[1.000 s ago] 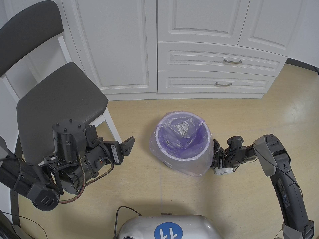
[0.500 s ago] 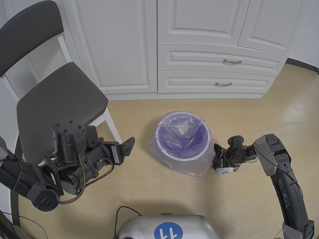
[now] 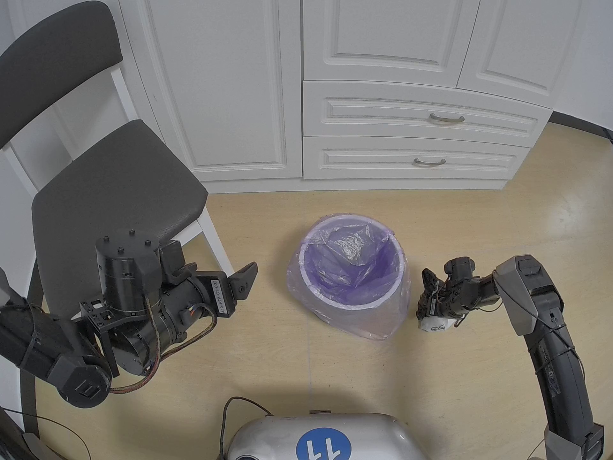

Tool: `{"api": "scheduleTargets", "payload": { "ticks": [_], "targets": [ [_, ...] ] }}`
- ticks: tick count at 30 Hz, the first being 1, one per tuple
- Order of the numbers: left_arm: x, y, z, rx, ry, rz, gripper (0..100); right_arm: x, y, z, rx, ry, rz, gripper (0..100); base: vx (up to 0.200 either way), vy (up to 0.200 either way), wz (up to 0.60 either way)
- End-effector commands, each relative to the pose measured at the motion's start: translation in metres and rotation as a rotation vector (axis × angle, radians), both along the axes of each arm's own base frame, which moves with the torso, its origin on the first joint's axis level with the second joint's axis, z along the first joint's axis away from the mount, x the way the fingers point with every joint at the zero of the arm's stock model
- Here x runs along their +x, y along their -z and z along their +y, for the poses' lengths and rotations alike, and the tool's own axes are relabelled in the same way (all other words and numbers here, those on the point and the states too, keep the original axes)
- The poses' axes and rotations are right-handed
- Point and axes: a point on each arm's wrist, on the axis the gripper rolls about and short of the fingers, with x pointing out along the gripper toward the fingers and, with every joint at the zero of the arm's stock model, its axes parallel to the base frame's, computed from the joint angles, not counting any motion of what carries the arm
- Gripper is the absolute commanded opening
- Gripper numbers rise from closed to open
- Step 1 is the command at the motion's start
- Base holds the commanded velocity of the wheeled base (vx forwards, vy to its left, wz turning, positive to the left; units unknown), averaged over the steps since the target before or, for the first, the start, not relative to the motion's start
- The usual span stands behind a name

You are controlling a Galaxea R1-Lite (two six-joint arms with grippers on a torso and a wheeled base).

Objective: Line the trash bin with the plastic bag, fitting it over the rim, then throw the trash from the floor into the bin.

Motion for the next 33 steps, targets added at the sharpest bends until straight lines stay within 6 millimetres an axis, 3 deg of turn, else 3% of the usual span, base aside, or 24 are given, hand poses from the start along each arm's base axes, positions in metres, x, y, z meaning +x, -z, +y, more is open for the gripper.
{"api": "scheduleTargets", "payload": {
  "ticks": [1,13,27,33],
  "targets": [
    [-0.001,-0.001,0.000,0.000,0.000,-0.002,100,0.002,-0.008,-0.008,0.021,0.042,-0.017,0,0.000,0.000,0.00],
    [-0.011,-0.017,0.008,-0.029,-0.002,-0.050,100,0.010,-0.019,-0.019,0.096,0.158,-0.106,0,0.000,0.000,0.00],
    [-0.011,-0.018,0.008,-0.019,-0.001,-0.059,100,0.022,-0.038,-0.023,0.172,0.406,-0.317,0,0.000,0.000,0.00],
    [-0.011,-0.019,0.008,-0.003,-0.032,-0.070,100,0.022,-0.061,-0.024,0.232,0.487,-0.412,0,0.000,0.000,0.00]
  ]
}}
